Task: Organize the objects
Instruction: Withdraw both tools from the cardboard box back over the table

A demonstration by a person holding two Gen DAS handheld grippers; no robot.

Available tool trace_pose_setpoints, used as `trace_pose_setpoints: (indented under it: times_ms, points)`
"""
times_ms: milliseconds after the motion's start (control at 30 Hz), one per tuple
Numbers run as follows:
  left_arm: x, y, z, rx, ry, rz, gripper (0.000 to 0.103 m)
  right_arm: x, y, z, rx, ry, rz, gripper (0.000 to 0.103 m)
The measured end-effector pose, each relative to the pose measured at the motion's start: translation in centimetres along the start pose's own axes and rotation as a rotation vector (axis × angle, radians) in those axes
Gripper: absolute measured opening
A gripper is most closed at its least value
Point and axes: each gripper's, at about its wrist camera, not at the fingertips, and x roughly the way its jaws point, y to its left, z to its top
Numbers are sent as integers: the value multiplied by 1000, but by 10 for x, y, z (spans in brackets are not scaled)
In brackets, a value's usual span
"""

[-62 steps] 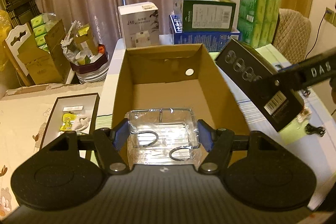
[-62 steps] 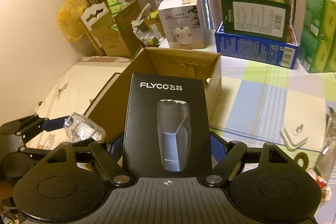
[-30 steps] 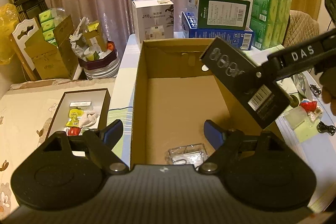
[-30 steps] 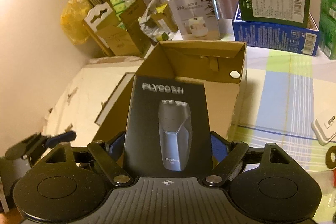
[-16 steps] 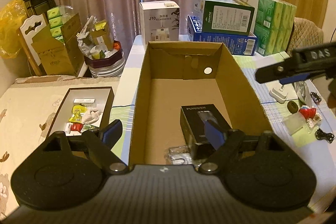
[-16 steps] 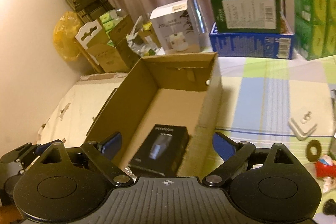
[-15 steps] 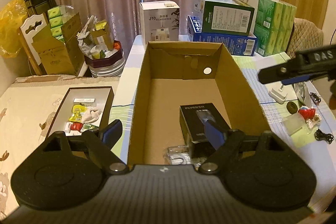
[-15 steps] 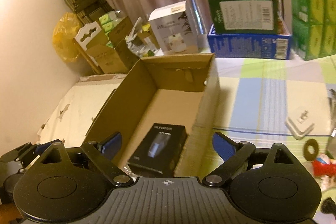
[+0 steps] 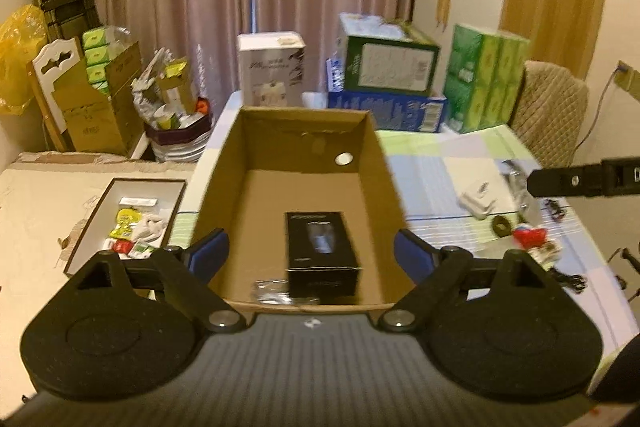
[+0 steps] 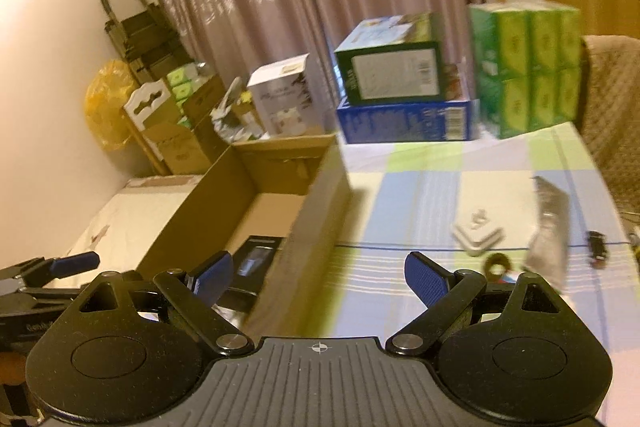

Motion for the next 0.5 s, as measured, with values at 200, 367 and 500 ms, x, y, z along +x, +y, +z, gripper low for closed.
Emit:
trace_pose_setpoints:
  times_ms: [200, 367, 500]
  points:
    - [-24, -40, 0, 7, -26, -67, 94, -51, -32, -17, 60, -42, -71, 90]
    - [-40, -73, -2, 30, -45, -120, 99, -90, -58, -37, 102, -82, -139, 90]
    - [-47, -97, -7, 48, -57, -161, 102, -112, -73, -55, 77, -78, -193, 90]
